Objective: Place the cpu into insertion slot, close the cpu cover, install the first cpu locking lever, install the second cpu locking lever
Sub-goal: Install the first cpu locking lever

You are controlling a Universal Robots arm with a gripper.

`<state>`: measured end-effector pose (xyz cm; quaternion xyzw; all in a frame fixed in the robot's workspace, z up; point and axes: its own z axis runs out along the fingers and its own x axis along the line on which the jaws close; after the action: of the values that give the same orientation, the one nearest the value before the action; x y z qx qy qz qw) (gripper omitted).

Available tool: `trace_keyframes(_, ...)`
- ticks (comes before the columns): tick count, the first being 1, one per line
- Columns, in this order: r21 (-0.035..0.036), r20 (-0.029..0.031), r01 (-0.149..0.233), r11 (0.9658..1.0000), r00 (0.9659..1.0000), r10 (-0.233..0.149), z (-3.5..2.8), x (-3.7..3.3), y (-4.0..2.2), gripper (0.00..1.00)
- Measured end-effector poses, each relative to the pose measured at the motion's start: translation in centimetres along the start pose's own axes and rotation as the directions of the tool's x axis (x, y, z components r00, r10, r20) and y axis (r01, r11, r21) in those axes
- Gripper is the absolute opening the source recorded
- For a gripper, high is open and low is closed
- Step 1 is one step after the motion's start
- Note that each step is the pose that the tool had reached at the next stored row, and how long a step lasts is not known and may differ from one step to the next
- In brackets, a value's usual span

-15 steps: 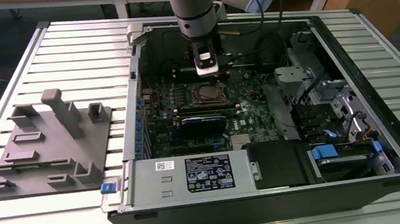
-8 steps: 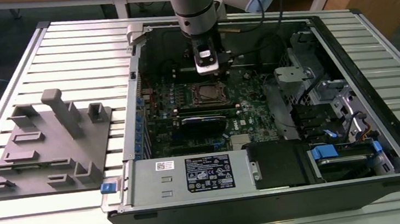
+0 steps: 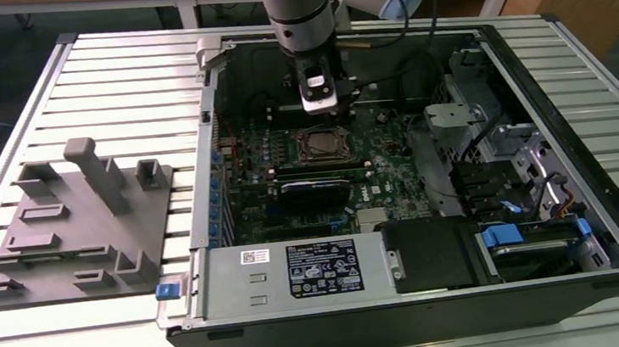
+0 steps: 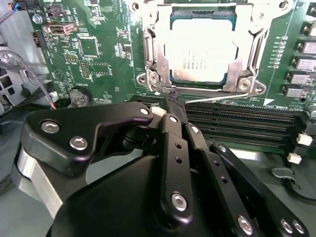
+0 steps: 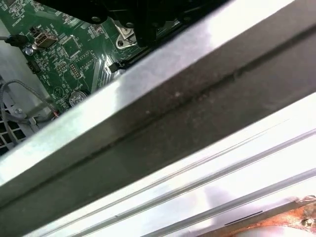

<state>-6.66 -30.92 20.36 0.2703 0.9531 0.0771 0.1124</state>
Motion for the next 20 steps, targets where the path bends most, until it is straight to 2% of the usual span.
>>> trace_keyframes(4,-0.0061,-0.0037,-0.002,1.0,1.0,0.002,-0.07,0.23,-0.14,0.1)
trace_keyframes(9,-0.0197,-0.0119,-0.006,0.9998,0.9999,0.006,-0.23,0.3,-0.17,0.1)
trace_keyframes(12,-0.0242,-0.0147,-0.008,0.9997,0.9999,0.007,-0.28,0.37,-0.2,0.1)
trace_keyframes(15,-0.025,-0.0136,-0.008,0.9997,0.9999,0.007,-0.32,0.47,-0.26,0.1)
trace_keyframes(19,-0.0319,-0.0029,-0.006,0.9995,1.0,0.006,-0.3,0.62,-0.36,0.1)
trace_keyframes(20,-0.0323,-0.0024,-0.006,0.9995,1.0,0.006,-0.31,0.64,-0.37,0.1)
